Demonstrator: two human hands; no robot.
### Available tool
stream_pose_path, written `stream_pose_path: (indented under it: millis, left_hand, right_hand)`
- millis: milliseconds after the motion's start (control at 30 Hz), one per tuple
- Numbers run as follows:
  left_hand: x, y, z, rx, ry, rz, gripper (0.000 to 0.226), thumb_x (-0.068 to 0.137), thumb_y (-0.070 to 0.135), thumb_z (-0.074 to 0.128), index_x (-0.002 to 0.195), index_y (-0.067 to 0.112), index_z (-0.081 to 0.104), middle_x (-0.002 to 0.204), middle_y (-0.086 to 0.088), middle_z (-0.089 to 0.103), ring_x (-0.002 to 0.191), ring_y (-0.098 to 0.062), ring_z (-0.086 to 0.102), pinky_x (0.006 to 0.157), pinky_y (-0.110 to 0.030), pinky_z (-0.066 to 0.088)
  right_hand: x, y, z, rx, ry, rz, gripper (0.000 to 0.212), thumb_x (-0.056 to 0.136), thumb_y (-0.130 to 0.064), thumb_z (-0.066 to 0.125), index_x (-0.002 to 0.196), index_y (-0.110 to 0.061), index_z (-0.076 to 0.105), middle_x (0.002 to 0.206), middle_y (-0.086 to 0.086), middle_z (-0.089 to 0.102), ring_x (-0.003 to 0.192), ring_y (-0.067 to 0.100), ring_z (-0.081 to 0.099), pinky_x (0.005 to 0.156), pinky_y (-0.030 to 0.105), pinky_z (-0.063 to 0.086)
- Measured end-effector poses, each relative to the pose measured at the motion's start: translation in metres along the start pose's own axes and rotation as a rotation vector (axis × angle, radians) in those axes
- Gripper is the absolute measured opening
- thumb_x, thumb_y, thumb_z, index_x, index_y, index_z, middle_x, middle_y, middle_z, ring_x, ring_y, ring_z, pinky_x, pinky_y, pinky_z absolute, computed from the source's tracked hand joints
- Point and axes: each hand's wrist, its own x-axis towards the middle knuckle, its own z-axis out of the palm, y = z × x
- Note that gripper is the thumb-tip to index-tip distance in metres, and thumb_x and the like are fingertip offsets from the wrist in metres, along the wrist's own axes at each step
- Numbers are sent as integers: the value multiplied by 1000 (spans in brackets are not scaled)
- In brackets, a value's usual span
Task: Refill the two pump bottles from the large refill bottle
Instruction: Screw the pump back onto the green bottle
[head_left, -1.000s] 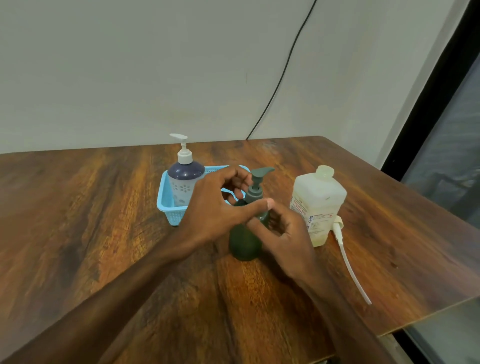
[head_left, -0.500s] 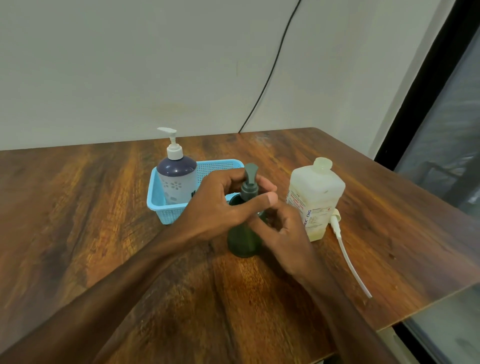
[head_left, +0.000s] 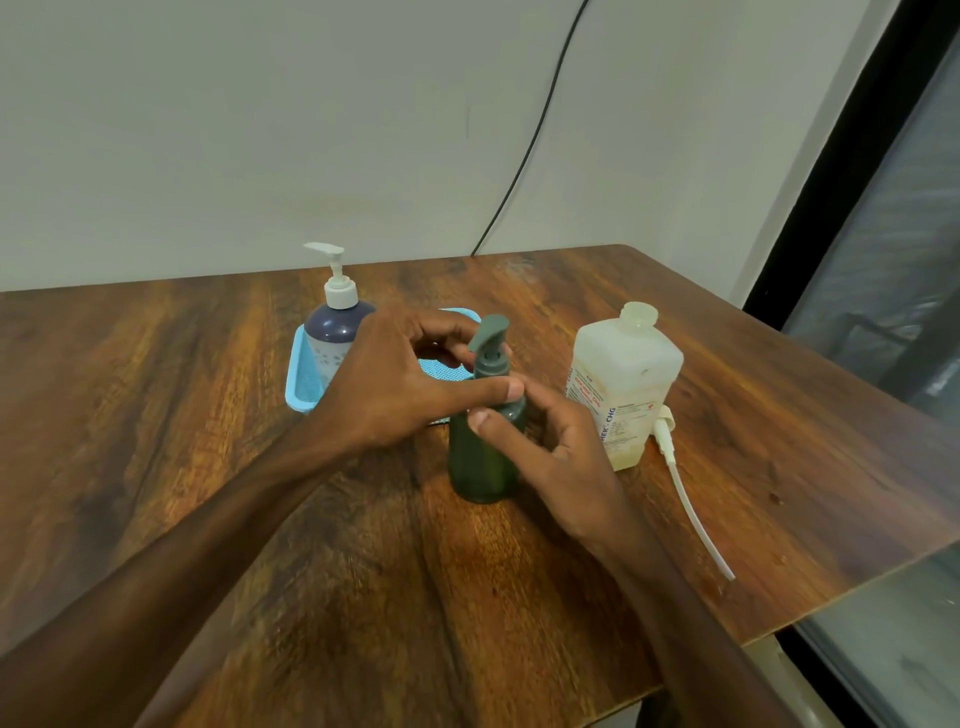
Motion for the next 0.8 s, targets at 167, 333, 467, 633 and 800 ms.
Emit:
stream_pose_path:
  millis: [167,333,467,633,800]
  left_hand:
    - [-7,9,17,42,210,-27,36,63,54,86,84,31,69,76,23,72,75,4,70,64,-9,52]
    - [0,19,16,44,234,-76,46,57,59,86,81,23,69,73,9,74,68,-1,71,59,-11,53]
    - [0,12,7,24,55,-125,38,66,44,92,92,20,76,82,10,79,75,-6,75,63,-19,55]
    - [-3,5,-3,-72,-66,-112,40,76,23,89,114,23,75,104,12,79,99,-7,75,93,-31,60]
    - [-5,4,8,-198,-147,-107,41,82,2,69,122,7,68,117,1,77,114,-14,72,104,-41,55]
  right_hand:
    - [0,3,1,-11,14,7,41,92,-34,72,132,-28,62,127,-8,69,121,11,63,97,43,57]
    - [0,4,1,9,10,20,47,92,-36,72,137,-25,59,127,-6,70,120,11,65,99,44,56]
    - [-1,2,-1,-29,1,6,42,93,-35,71,133,-28,61,127,-10,69,120,8,63,96,35,57]
    - [-1,2,-1,-41,10,17,47,92,-37,71,137,-31,59,128,-15,67,120,2,61,97,30,56]
    - [-3,-1,1,10,20,-6,47,91,-35,70,135,-24,61,128,-12,69,121,4,62,100,30,54]
